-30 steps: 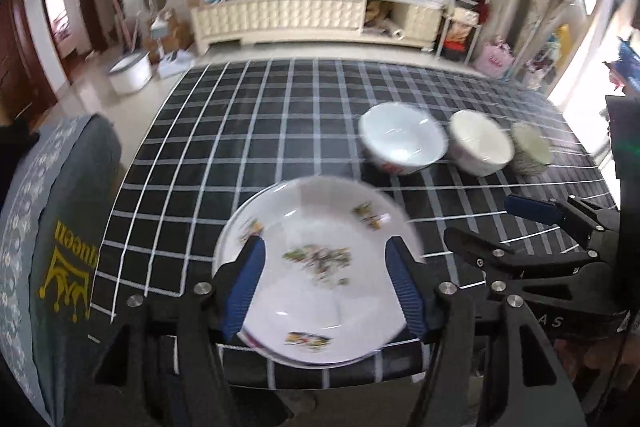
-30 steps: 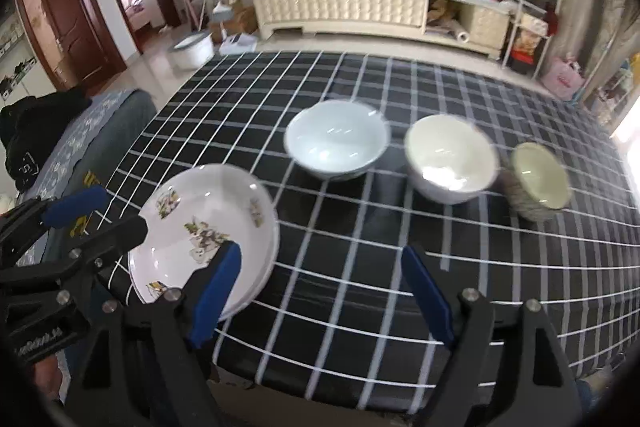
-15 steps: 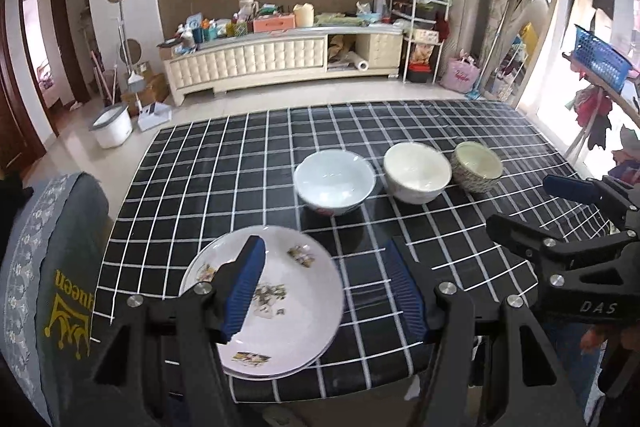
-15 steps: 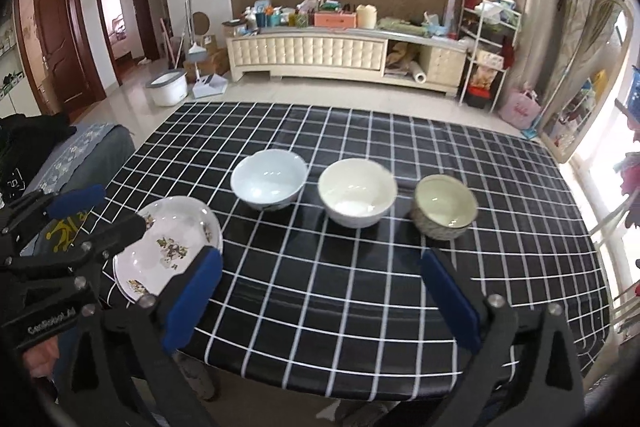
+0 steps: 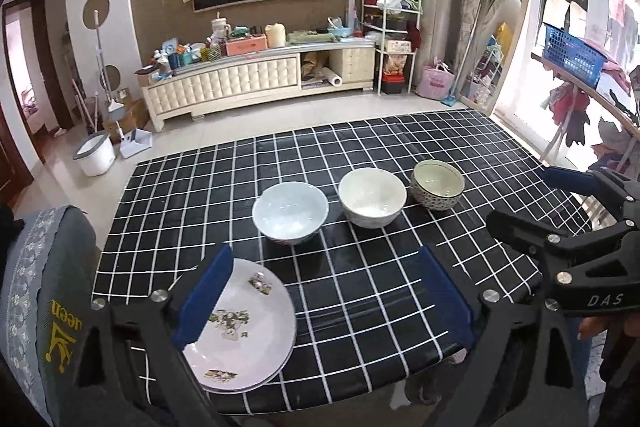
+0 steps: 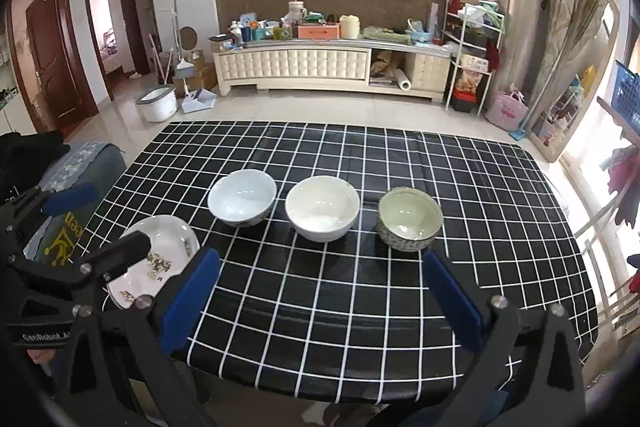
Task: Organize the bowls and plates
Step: 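Move both grippers to the rim of the red-logo white bowl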
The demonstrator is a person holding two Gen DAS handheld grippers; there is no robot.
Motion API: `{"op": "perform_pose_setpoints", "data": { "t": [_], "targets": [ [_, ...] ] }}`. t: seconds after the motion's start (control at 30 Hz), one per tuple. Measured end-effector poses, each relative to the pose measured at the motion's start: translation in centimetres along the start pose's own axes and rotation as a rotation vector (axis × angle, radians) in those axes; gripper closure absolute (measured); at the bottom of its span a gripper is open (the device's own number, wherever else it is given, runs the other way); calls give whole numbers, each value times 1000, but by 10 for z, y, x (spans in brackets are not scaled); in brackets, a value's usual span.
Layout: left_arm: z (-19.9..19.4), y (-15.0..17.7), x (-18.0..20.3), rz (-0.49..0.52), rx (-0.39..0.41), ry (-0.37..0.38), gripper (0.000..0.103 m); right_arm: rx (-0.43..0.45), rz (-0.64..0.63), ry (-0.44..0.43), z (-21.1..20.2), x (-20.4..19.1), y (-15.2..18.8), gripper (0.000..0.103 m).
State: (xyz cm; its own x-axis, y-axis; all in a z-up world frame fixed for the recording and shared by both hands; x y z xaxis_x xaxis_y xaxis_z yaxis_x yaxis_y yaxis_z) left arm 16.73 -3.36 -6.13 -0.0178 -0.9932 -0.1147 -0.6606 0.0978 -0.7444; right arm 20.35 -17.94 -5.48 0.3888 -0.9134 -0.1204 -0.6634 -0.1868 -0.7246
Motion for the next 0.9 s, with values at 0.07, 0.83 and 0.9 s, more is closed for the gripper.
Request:
{"op": "perform_pose_setpoints", "data": {
  "t": [0.07, 0.83, 0.9],
  "targets": [
    [5, -6, 3, 6, -6, 5, 11, -2, 4, 3, 3, 4, -5, 0],
    [87, -51, -26, -43, -101, 36, 11, -104, 5, -67, 97, 6, -53, 1],
    [98, -52, -31, -55, -123, 47, 11, -123, -2, -72, 109, 5, -55, 1]
  ]
}}
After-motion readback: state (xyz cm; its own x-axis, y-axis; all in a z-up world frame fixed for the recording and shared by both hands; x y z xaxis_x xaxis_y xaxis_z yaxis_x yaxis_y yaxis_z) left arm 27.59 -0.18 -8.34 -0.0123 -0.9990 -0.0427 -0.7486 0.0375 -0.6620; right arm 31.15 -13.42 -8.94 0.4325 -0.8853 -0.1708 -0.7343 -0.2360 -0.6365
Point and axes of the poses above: each gripper's, at about its wrist camera, not at the fingertips, and z roughly the way its jaws point, x to its right, y to its underside, the point moved 7 cm from there along z, roughly the way its jaws point, and after that the axes turned 10 degrees about -y, right-handed, at the moved point
